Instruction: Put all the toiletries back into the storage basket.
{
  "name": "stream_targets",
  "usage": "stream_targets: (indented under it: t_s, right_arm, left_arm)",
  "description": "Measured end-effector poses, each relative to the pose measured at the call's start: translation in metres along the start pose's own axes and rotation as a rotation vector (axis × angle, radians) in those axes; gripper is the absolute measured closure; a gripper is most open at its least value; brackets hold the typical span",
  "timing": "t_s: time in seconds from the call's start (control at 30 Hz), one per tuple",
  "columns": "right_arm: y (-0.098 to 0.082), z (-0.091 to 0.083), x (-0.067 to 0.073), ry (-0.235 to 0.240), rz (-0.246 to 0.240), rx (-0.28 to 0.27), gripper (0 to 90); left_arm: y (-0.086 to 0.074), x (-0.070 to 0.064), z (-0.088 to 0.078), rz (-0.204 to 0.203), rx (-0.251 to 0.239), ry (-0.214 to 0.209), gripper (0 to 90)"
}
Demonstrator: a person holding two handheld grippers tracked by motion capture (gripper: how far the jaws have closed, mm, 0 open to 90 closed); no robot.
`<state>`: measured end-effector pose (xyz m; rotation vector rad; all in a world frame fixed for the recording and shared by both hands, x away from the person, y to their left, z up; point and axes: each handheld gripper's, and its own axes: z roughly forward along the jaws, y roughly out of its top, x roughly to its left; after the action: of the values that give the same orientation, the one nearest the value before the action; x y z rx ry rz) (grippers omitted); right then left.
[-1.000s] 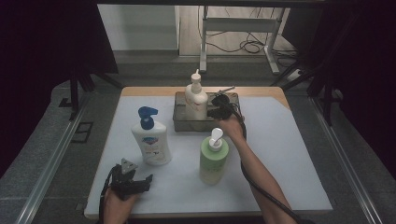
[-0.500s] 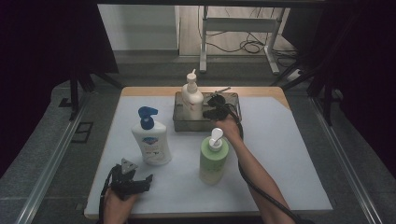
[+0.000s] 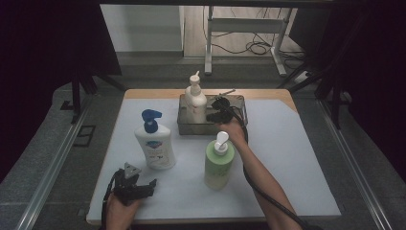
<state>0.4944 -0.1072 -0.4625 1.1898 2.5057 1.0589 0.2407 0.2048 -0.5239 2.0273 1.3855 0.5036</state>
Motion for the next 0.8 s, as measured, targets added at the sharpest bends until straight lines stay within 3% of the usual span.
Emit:
stream_targets:
  t_s: [0.8]
  right_arm:
    - [0.008,0.011,0.013,0.03,-0.021,-0.003,86.1]
  left_arm:
    - [0.0,0.0,0.0,0.0,0.0,-0.001,12.5]
